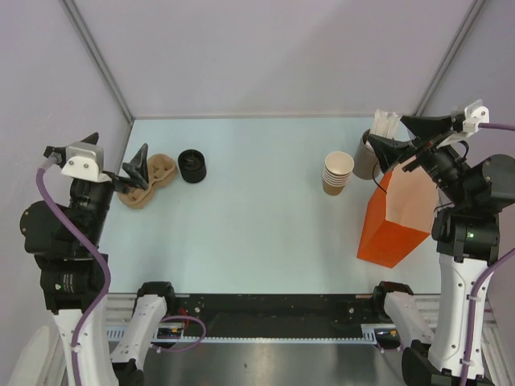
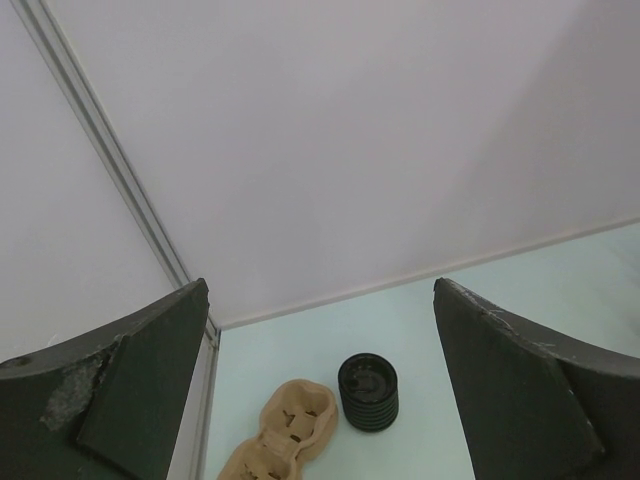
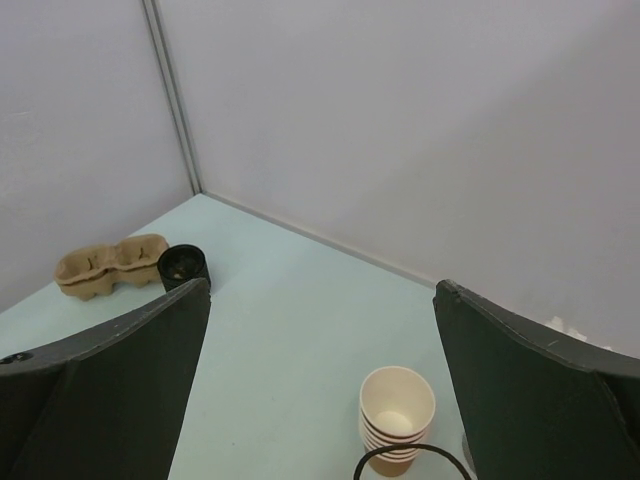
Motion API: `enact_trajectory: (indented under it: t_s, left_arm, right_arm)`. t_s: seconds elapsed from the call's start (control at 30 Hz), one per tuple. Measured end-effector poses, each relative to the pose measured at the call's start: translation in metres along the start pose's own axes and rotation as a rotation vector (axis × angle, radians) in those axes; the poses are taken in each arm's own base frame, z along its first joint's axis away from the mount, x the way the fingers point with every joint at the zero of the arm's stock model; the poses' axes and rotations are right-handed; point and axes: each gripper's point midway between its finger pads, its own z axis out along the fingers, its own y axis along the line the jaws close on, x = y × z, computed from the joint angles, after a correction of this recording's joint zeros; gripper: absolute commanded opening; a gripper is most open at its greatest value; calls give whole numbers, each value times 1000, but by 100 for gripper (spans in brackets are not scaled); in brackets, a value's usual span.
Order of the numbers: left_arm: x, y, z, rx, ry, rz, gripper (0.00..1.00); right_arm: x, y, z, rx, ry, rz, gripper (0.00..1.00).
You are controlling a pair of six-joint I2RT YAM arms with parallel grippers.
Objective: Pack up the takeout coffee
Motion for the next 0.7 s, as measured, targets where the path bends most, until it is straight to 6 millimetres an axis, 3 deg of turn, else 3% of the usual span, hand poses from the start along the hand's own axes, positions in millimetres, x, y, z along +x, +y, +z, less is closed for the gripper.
enact_trajectory:
  t_s: [0.47,0.7]
  left_arm:
    - [15,-13,7,92,39,47,99]
    - [47,-1,18,45,150,90,99]
  right_arm:
    - [9,-7,3,9,18,-27,100]
    - [15,-9,4,10,29,-28,100]
